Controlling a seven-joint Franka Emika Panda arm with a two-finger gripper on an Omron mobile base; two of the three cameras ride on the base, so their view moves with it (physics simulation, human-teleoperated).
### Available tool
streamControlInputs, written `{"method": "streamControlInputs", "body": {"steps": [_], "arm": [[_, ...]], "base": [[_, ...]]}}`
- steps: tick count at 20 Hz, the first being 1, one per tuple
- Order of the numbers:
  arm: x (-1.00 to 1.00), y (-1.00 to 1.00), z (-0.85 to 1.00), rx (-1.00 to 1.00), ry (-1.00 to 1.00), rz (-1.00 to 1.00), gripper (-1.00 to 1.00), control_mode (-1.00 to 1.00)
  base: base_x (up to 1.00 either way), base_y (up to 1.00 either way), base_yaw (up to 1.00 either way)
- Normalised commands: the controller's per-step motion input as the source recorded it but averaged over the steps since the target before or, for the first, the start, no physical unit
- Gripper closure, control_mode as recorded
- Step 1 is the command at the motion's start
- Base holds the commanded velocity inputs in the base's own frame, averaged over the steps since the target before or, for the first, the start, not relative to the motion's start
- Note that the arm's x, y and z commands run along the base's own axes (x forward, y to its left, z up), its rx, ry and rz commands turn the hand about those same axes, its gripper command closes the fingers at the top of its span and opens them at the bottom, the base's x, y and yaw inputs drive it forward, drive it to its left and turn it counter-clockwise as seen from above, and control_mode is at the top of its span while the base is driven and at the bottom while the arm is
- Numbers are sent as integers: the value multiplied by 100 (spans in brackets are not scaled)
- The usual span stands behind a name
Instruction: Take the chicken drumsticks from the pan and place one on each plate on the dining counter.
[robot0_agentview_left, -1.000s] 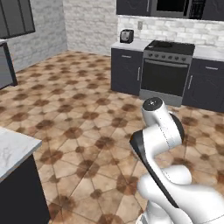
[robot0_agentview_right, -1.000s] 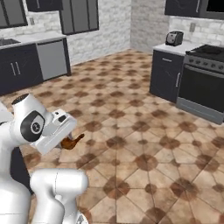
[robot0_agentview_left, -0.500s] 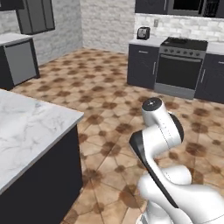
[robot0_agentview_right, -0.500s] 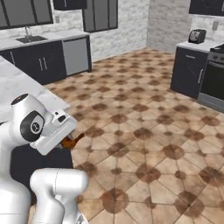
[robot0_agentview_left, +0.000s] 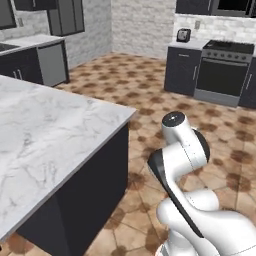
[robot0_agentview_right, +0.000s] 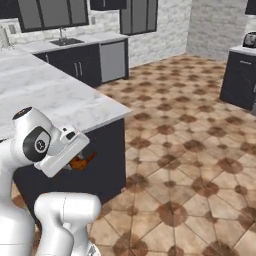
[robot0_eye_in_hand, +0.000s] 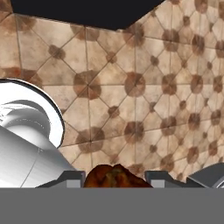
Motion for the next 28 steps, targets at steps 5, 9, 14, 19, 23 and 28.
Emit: {"method": "streamControlInputs", "body": {"steps": [5, 9, 14, 19, 23, 28], "arm": [[0, 0, 0, 0, 0, 0, 100, 100], [0, 0, 0, 0, 0, 0, 100, 100], [0, 0, 0, 0, 0, 0, 100, 100], [0, 0, 0, 0, 0, 0, 100, 100], [0, 0, 0, 0, 0, 0, 100, 100], [0, 0, 0, 0, 0, 0, 100, 100]], "base": [[-34, 100, 9], [-21, 100, 8], [-2, 100, 6], [0, 95, 0], [0, 78, 0], [0, 56, -5]]}}
